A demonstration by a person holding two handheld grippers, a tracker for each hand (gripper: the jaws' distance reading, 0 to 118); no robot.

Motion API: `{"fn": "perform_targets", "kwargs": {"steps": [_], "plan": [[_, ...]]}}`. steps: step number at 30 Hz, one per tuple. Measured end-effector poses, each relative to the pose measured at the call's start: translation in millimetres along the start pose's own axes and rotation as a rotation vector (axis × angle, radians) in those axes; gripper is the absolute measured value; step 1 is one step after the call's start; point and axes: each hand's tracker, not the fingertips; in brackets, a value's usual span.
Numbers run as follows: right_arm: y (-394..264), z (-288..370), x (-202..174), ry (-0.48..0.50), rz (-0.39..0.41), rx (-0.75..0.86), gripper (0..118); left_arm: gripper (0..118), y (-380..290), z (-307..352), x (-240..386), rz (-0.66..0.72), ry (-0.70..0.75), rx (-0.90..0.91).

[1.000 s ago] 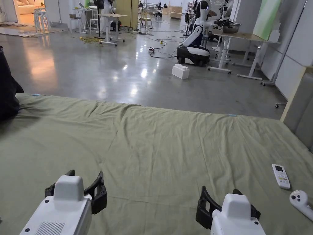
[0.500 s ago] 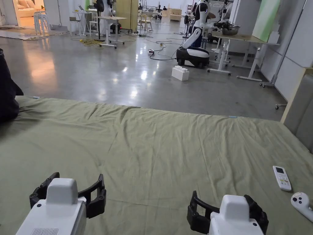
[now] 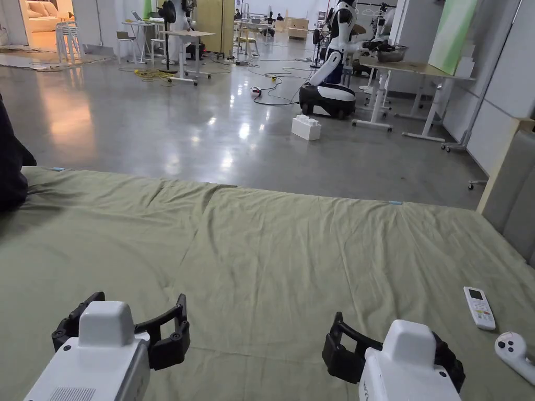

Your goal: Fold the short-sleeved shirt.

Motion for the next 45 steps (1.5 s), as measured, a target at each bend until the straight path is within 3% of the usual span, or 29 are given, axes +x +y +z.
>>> {"fn": "perform_targets", "kwargs": {"steps": [4, 5, 13, 22, 45], "plan": [[4, 0, 6, 0.059, -0.101, -0.049, 118, 105, -1, 3, 0, 0.002, 0.005, 0.036], [9, -1, 6, 0.053, -0.071, -0.029, 118, 106, 0, 4, 0, 0.004, -0.002, 0.034], [14, -12, 8, 0.039, -0.15, -0.159, 118, 106, 2, -2, 7, -0.003, -0.012, -0.044], [12, -11, -1, 0.0, -0.045, -0.165, 118, 106, 5, -4, 4, 0.022, -0.031, -0.023], [6, -17, 0, -0.003, -0.023, -0.175, 118, 106, 3, -7, 2, -0.014, -0.022, -0.075]]}}
